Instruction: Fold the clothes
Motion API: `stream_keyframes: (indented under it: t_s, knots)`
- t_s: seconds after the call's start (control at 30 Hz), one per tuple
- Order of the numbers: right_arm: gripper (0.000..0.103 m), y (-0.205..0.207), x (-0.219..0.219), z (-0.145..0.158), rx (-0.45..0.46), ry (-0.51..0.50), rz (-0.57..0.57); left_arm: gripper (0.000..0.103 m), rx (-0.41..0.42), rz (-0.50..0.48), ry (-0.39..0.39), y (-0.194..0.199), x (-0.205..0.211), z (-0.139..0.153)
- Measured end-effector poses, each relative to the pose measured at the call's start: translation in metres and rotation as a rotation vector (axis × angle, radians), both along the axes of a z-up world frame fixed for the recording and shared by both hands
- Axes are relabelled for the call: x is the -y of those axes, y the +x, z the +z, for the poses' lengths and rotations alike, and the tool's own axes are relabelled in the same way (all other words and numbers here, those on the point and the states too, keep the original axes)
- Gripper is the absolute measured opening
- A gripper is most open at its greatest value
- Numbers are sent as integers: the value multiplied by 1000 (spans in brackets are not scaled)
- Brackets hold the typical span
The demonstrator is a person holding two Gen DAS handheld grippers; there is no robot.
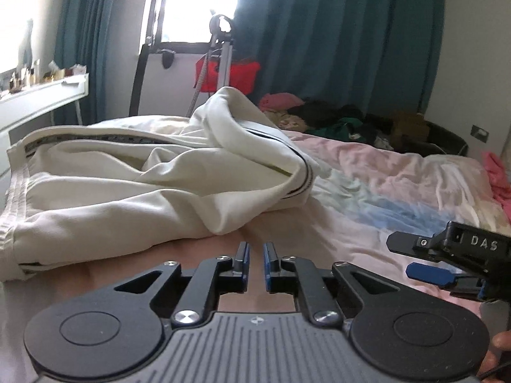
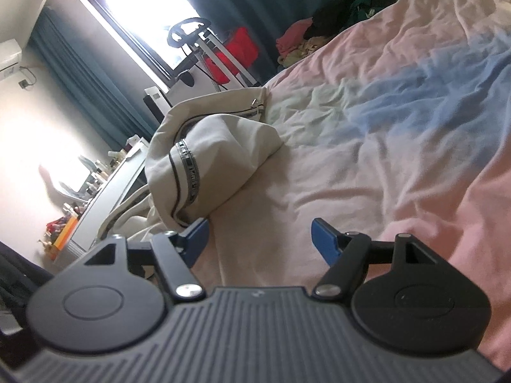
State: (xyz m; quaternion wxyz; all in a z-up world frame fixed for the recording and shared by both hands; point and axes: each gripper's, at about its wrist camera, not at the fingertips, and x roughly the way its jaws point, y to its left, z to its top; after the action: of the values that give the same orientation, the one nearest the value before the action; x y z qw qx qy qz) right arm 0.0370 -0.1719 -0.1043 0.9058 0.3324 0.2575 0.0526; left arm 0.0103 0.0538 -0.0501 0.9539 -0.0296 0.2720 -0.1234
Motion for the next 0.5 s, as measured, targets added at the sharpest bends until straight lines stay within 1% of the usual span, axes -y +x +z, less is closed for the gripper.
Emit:
stream_keyframes:
  t_s: [0.17,0.27,0.37,0.5]
  knots:
    - [74,25,2,0,-13,50,13,12,-12,36,-19,5,-11,4]
    - [74,49,11,0,-9,132,-7,12,-24,63,-62,12,-18,6]
    - [74,90,20,-5,-20,212,-22,13,-29,101,-111,20,-26,6]
    - [73,161,23,-16,-55,275,-16,13,-22,146,-166,34,-39,2]
